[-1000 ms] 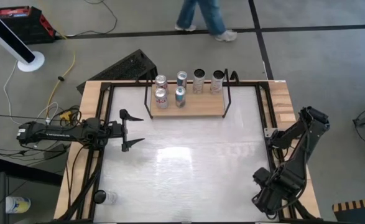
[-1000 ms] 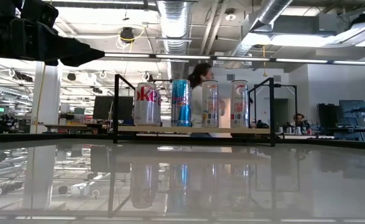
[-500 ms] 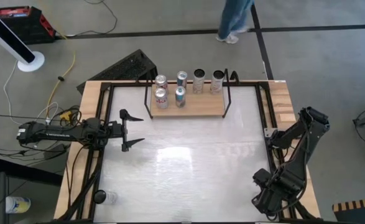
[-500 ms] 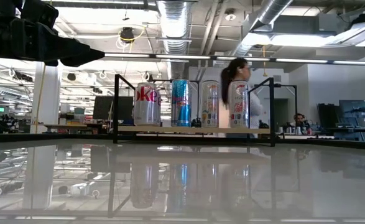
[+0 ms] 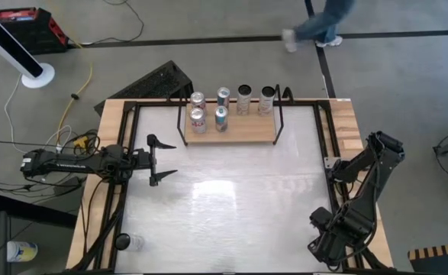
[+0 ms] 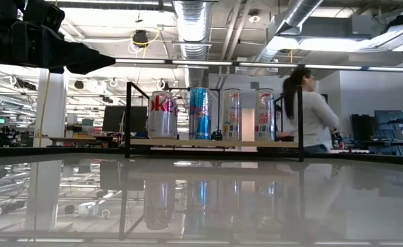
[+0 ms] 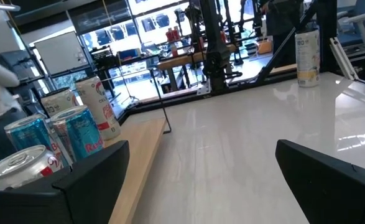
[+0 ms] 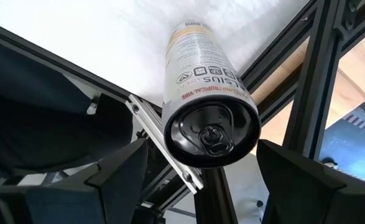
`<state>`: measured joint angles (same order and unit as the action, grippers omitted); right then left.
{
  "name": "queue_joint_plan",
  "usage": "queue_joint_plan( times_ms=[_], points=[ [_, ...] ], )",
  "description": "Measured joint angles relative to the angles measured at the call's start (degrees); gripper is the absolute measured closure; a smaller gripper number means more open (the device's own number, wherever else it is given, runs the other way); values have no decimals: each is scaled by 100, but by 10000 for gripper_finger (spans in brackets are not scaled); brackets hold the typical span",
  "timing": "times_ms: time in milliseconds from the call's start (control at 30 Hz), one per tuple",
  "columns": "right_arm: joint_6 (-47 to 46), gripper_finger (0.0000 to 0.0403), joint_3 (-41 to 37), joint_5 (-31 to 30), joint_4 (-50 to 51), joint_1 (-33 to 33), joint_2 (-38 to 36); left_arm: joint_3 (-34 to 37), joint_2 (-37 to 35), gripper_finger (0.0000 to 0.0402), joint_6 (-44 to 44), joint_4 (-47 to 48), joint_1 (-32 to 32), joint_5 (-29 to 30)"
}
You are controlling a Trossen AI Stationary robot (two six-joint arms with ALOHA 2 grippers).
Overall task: Place canned beverage on shelf
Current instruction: Put the white-yellow soda can on the shelf aligned with the other white-yellow soda can on the shelf
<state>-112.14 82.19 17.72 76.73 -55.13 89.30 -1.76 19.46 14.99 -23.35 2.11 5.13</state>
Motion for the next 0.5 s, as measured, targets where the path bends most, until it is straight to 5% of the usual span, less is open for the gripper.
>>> queue_joint_plan(
  times_ms=[500],
  points=[
    [-189,76,0,-183,38,-114,4,0,0,9,2,-7,0,0]
  ],
)
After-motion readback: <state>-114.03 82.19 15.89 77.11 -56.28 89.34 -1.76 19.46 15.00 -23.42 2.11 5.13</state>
